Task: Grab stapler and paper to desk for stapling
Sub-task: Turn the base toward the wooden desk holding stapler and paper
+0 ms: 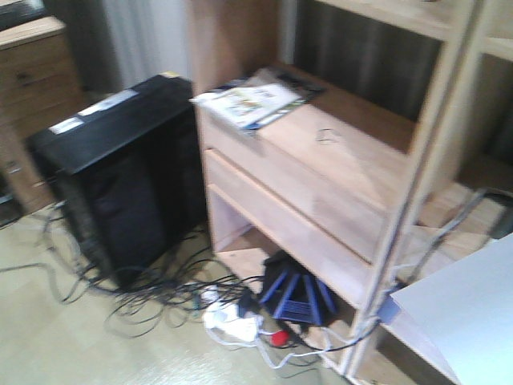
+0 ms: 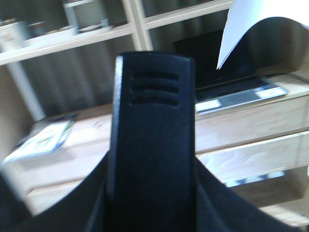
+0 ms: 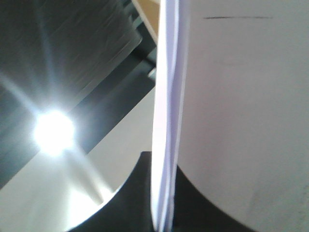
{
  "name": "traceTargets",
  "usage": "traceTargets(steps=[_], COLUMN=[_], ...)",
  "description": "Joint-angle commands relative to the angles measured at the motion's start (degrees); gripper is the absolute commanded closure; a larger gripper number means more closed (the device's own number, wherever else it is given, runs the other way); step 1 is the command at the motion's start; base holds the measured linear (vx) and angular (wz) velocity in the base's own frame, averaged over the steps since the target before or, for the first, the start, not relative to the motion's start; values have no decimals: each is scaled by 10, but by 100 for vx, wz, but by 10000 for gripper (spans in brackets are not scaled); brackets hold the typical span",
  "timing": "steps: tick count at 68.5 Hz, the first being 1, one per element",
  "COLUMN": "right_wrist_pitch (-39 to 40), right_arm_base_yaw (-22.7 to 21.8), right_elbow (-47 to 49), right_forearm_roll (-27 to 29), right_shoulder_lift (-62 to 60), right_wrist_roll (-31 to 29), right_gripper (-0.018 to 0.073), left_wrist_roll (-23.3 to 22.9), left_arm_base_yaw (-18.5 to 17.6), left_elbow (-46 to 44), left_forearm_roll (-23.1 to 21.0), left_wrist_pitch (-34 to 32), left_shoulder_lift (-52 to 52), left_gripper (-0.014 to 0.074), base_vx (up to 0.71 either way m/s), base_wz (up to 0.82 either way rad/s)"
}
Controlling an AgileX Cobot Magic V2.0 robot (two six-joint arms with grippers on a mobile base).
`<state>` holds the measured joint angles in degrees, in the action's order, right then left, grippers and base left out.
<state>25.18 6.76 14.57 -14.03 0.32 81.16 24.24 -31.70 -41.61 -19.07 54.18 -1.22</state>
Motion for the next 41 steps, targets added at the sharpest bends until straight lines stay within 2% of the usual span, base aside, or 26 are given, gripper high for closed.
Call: traceTargets(steps=[1, 41], right_wrist_pitch=[27, 27], right_arm_base_yaw=[-3, -3], right_elbow=[16, 16], right_forearm_roll=[-3, -3], right_shoulder_lift=[9, 9], right_wrist_roll=[-7, -7], right_gripper=[564, 564], left_wrist_roll=[-3, -3], left_arm_base_yaw=[-3, -3], left_elbow=[-14, -14], left_forearm_roll=[-15, -15], left_wrist_pitch=[-66, -66], left_shoulder_lift=[13, 13], left_gripper=[603, 603], base_vx=[-14, -11], base_wz=[60, 62])
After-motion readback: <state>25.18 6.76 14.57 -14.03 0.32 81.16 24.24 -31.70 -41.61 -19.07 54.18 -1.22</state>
